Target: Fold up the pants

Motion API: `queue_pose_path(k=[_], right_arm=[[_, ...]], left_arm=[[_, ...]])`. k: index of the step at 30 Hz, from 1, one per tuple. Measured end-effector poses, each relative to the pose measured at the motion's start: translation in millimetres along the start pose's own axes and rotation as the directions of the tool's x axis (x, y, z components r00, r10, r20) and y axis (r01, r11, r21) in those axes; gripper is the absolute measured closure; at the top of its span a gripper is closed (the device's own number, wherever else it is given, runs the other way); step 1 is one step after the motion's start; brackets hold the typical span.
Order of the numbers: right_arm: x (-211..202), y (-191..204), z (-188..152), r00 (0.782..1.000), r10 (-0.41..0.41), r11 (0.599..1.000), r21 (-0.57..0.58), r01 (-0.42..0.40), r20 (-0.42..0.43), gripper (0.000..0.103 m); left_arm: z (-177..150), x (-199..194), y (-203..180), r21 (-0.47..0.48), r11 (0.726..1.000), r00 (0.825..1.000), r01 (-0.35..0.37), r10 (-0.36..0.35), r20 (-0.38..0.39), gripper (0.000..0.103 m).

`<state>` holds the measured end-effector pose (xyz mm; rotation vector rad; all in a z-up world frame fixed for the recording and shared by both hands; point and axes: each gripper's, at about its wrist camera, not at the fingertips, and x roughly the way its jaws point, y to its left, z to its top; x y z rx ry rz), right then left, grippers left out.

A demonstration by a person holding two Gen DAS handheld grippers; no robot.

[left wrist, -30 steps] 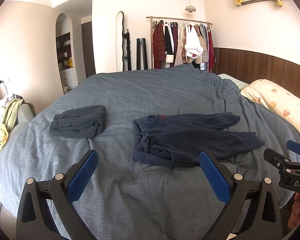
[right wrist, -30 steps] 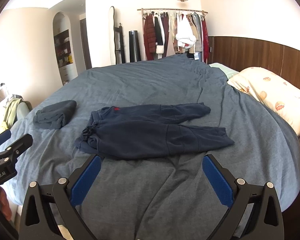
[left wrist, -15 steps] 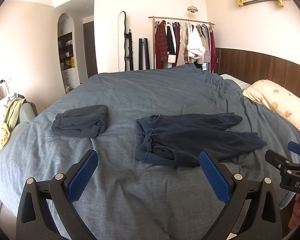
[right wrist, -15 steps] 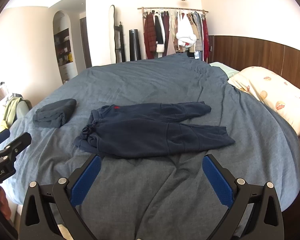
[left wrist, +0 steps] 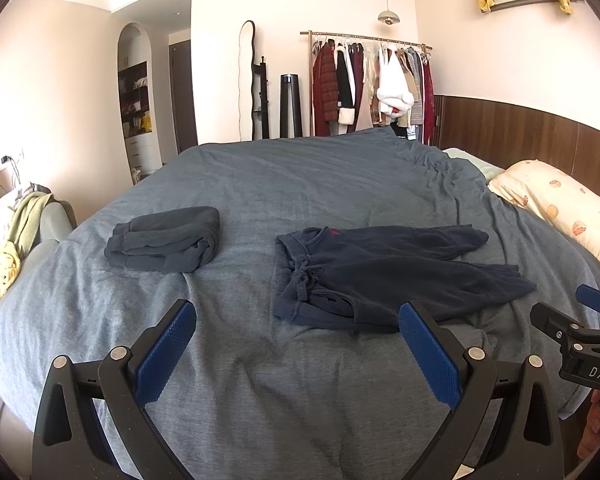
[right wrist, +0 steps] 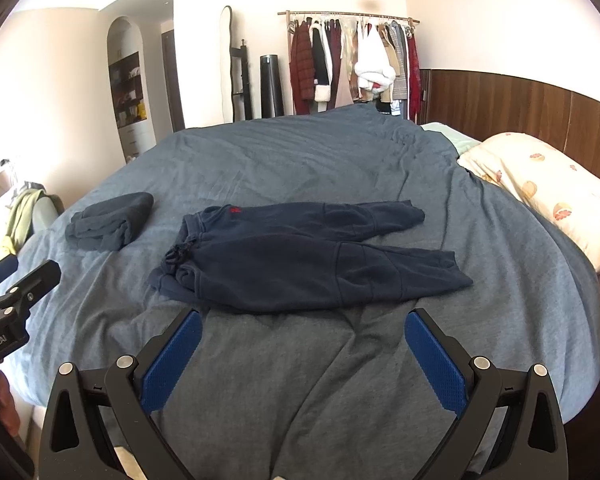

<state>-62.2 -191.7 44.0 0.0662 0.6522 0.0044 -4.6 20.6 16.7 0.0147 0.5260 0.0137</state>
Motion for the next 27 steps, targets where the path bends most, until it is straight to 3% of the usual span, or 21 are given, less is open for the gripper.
queue_pose_path(k=[15,27], right_arm=[[32.3,15.4,-1.4,0.997,-0.009,0.999,-0.032,0.007,-0.082,0.0],[99.8,23.9,-7.2,0.988,0.034,0.999,0.037,-0.029,-0.151,0.0]], left_arm=[[-11.7,39.4,15.5,-0.026,0.999,0.996,-0.02,0.018,-0.088,0.0],[-18.2,108.6,23.5,-0.018,0.999,0.981,-0.027,0.023,-0.192,0.0]])
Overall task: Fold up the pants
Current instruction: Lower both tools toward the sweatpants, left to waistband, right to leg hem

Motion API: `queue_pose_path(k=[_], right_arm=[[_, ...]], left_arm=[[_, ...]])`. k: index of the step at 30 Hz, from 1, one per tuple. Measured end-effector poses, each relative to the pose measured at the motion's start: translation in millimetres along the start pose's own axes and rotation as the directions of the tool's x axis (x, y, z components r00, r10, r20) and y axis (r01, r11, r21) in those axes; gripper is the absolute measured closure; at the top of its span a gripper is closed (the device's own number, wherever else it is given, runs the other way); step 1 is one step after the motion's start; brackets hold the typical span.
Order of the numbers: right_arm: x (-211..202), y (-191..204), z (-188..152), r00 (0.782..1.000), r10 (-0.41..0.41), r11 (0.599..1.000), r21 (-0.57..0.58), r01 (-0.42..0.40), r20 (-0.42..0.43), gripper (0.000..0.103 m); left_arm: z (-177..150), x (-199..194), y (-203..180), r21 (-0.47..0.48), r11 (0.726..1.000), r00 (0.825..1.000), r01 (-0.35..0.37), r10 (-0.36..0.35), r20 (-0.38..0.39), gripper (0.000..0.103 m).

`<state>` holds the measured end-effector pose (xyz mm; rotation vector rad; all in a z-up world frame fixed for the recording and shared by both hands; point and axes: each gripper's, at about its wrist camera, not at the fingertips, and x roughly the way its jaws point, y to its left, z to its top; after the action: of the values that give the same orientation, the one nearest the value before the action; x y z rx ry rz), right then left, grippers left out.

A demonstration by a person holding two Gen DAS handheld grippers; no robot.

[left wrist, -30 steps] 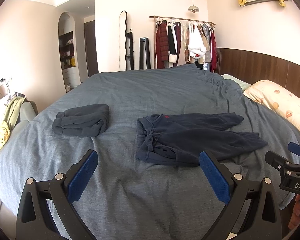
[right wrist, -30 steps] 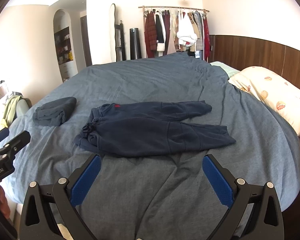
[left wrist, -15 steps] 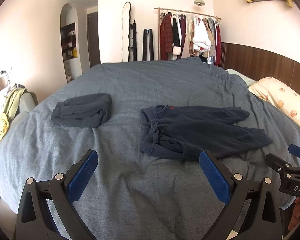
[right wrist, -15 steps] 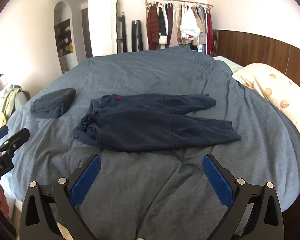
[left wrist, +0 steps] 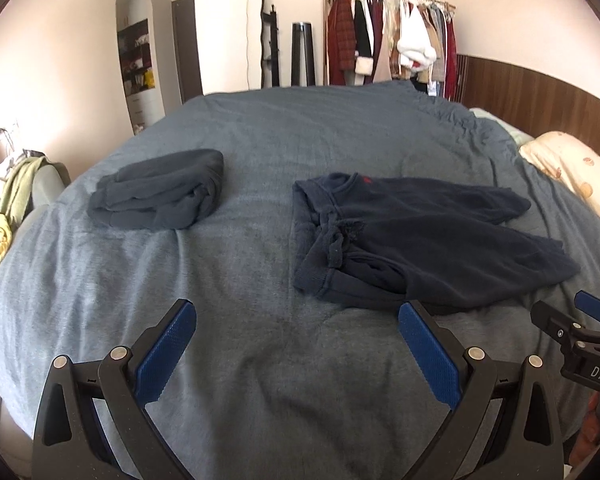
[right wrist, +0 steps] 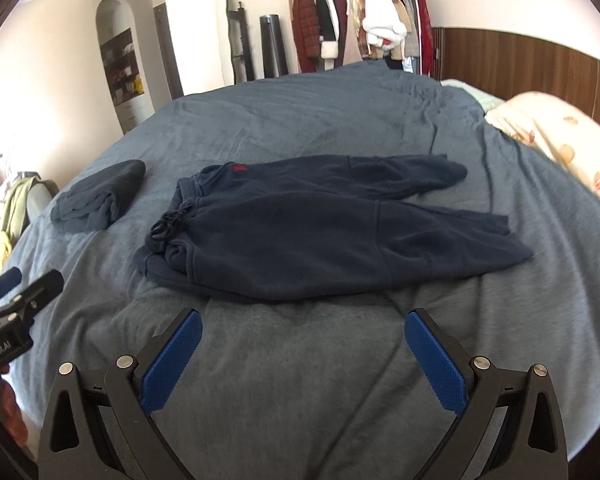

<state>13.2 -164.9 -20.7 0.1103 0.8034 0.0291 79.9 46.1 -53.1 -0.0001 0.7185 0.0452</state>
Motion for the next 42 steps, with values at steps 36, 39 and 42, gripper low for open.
queue_pose_path(k=[36,39,42], right_arm=[[131.7,-58.0,47.7,0.824,-0.012,0.915,0.325,0.237,-0.567,0.028],[136.3,-62.2,44.5,0.817,-0.018,0.908,0.333,0.255,-0.576,0.032],[141.1,-68.0,43.4,0.816,-0.008,0.899,0.353,0.26,-0.579,0.034]], left_arm=[[58.7,158.2,-3.5,-0.101,0.995,0.819,0.018,-0.073,-0.569,0.036],[58.6,165.8,-8.2,-0.095,0.994,0.809,0.047,-0.094,-0.58,0.041],[60.3,172.8,-11.8,-0.083,0.994,0.808,0.063,-0.1,-0.58,0.043]])
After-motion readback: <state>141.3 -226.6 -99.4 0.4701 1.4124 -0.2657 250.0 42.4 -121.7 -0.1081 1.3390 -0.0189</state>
